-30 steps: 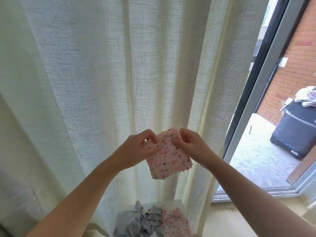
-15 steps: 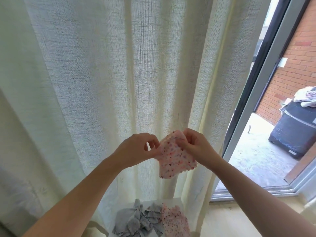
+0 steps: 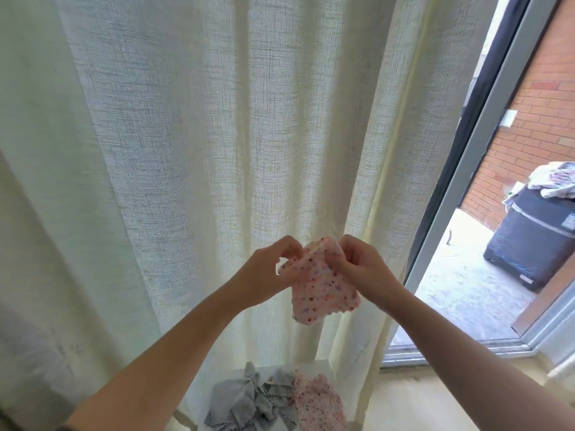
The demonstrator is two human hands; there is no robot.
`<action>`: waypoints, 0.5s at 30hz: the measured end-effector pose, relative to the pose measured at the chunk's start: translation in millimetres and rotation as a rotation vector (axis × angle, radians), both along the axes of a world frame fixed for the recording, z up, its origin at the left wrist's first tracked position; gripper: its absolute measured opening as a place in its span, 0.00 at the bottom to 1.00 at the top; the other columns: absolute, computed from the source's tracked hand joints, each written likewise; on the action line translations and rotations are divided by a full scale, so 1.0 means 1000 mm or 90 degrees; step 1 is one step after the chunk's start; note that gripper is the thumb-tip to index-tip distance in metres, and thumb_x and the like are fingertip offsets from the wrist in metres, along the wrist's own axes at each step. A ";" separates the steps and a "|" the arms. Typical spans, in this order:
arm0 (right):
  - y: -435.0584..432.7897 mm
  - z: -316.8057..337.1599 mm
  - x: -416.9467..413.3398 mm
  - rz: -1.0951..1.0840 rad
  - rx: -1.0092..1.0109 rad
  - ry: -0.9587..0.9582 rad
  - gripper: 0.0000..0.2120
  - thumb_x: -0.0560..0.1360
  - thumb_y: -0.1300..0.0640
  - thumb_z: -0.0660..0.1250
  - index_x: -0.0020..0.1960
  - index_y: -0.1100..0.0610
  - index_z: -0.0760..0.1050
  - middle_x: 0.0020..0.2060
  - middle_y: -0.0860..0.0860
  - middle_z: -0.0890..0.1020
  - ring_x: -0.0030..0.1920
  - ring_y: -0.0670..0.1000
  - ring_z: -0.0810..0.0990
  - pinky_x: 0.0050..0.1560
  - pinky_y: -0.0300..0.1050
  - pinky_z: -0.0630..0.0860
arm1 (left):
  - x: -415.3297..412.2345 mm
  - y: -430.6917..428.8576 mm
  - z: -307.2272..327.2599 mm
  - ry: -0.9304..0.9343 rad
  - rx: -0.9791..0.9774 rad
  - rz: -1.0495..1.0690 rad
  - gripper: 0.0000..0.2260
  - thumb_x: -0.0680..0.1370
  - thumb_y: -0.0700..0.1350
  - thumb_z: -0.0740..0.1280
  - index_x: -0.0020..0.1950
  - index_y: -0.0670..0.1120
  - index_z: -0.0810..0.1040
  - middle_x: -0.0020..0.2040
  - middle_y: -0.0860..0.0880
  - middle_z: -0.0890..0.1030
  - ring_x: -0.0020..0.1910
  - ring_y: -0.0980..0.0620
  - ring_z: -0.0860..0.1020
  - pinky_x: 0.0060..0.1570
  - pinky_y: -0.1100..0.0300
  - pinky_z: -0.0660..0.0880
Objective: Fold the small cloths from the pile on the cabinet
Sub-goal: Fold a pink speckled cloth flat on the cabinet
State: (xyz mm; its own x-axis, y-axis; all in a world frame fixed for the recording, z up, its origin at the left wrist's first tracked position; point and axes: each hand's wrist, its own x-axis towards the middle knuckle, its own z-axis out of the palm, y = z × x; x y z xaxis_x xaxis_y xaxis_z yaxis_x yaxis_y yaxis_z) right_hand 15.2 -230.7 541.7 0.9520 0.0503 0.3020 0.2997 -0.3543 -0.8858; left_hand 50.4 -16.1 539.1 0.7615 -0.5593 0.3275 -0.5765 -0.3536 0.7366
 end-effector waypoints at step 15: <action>-0.008 0.011 -0.006 0.019 -0.273 -0.090 0.15 0.79 0.54 0.67 0.57 0.38 0.65 0.43 0.48 0.85 0.42 0.42 0.84 0.41 0.37 0.81 | 0.023 0.032 0.016 -0.206 0.118 -0.015 0.01 0.76 0.43 0.70 0.46 0.46 0.80 0.41 0.55 0.80 0.42 0.57 0.78 0.46 0.62 0.76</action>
